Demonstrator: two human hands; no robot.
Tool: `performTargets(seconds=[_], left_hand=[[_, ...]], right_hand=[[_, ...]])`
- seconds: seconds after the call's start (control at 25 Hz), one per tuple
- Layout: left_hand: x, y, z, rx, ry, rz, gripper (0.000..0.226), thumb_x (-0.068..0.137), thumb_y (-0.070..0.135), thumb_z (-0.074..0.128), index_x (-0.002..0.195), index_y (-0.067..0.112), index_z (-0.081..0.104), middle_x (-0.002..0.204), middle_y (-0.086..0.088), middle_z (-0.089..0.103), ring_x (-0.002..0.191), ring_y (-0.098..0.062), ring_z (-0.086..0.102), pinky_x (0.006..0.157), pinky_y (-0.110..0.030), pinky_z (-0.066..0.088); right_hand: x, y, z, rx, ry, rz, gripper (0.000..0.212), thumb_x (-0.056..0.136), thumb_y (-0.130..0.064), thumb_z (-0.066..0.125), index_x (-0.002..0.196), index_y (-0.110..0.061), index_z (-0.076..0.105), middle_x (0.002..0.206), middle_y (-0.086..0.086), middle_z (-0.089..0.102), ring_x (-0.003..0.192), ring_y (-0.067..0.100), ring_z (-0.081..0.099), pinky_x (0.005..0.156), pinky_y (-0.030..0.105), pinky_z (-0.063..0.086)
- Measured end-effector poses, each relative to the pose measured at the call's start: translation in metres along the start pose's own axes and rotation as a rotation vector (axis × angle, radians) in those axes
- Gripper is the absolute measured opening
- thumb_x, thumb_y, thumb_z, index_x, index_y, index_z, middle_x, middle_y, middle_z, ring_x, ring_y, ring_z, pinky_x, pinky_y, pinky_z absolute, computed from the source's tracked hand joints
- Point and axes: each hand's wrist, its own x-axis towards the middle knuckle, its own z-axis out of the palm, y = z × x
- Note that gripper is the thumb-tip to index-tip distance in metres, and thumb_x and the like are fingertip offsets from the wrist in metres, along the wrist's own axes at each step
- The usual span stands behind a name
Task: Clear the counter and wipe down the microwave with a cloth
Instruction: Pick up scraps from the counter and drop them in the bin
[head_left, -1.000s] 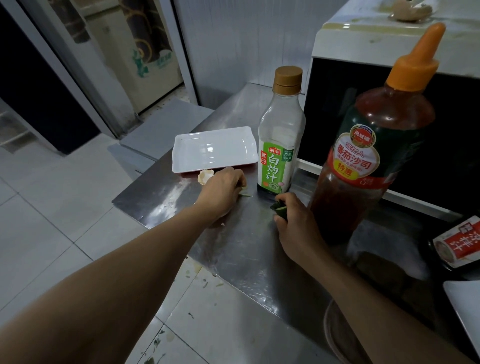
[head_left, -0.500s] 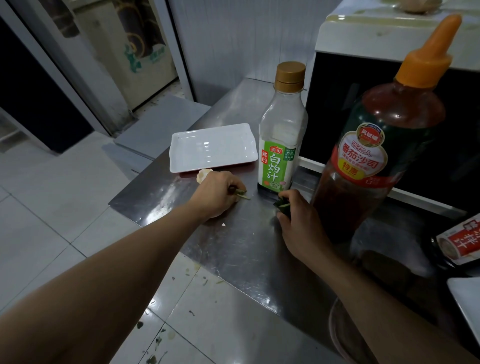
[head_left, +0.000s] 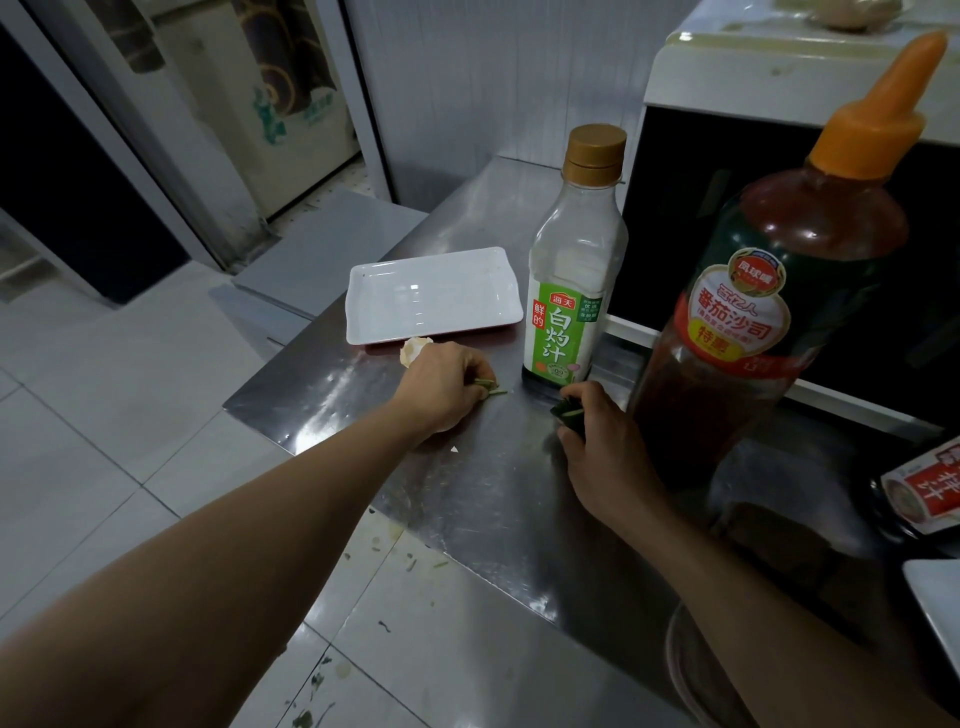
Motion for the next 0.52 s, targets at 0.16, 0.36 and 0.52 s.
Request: performTargets(seconds=[0.16, 0.36, 0.52], left_hand=[[-0.001, 0.005, -0.006, 0.002, -0.003, -0.03, 0.012, 0.083, 0.011, 0.066, 0.092, 0.014, 0.073, 0.093, 0.001, 0.072, 0.087, -0.015, 0.064, 0.083, -0.033, 0.054], [-0.012, 0.01, -0.019, -0.112, 0.034, -0.04, 0.013, 0.085, 0.004, 0.063, 0.092, 0.009, 0.073, 0.088, -0.006, 0.073, 0.078, -0.015, 0.067, 0.074, -0.02, 0.053], [-0.029, 0.014, -0.038, -0.223, 0.051, -0.011, 0.012, 0.085, -0.001, 0.061, 0.089, 0.001, 0.071, 0.076, -0.007, 0.071, 0.062, -0.005, 0.065, 0.063, -0.009, 0.048]], right_hand=[[-0.001, -0.003, -0.003, -0.007, 0.001, 0.014, 0.039, 0.094, -0.011, 0.051, 0.131, -0.015, 0.04, 0.138, 0.007, 0.047, 0.125, 0.021, 0.046, 0.099, 0.029, 0.039], [-0.008, -0.012, -0.01, -0.039, 0.016, -0.001, 0.038, 0.094, -0.012, 0.05, 0.13, -0.014, 0.04, 0.137, 0.009, 0.048, 0.124, 0.023, 0.047, 0.098, 0.029, 0.039], [-0.021, -0.03, -0.019, -0.001, 0.042, 0.003, 0.038, 0.094, -0.012, 0.05, 0.132, -0.013, 0.041, 0.136, 0.008, 0.049, 0.124, 0.022, 0.046, 0.099, 0.03, 0.038]])
